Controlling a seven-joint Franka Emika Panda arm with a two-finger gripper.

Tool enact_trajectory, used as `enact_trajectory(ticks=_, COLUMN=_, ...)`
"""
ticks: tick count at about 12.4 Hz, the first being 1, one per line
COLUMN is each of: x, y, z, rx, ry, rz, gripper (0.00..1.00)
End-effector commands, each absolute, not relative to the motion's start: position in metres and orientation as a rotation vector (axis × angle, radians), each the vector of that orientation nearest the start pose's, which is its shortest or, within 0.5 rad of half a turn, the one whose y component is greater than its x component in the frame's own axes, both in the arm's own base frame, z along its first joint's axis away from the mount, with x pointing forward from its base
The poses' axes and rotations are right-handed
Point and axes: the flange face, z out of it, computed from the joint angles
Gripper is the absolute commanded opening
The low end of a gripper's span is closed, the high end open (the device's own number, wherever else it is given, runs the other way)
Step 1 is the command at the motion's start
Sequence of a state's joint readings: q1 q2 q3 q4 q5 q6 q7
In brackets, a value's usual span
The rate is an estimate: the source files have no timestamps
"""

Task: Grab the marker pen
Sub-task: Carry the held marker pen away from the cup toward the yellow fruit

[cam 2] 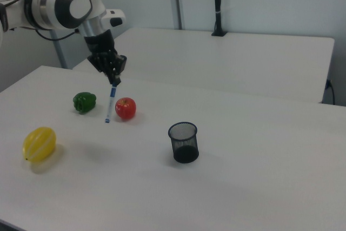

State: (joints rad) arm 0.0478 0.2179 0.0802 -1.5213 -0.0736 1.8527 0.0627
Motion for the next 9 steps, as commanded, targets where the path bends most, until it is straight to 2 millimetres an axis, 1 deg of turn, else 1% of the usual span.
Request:
enact_trajectory(ticks=1, x=0.615, y=0.105, z=0.526, rx=-3.176, ry=-0.194, rz=-0.006, gripper=0.04)
enact_trajectory(ticks=3, x=0.61, y=0.114, z=0.518, rx=-3.148, ry=-0.205, rz=0.07, gripper=0.04)
enact_trajectory(ticks=5, x=0.605, y=0.119, z=0.513, rx=-3.119, ry=-0.202, rz=0.14, gripper=0.04)
enact_trajectory(ticks=7, x=0.605, y=0.122, z=0.509, rx=-3.118, ry=-0.211, rz=0.148, gripper=0.04)
enact_trajectory(ticks=8, x=0.607, y=0.122, z=0.502, rx=-3.118, ry=-0.211, rz=0.16, gripper=0.04)
enact_trajectory(ticks=9, x=0.608, y=0.122, z=0.486, rx=-3.117, ry=-0.211, rz=0.184, gripper=0.04)
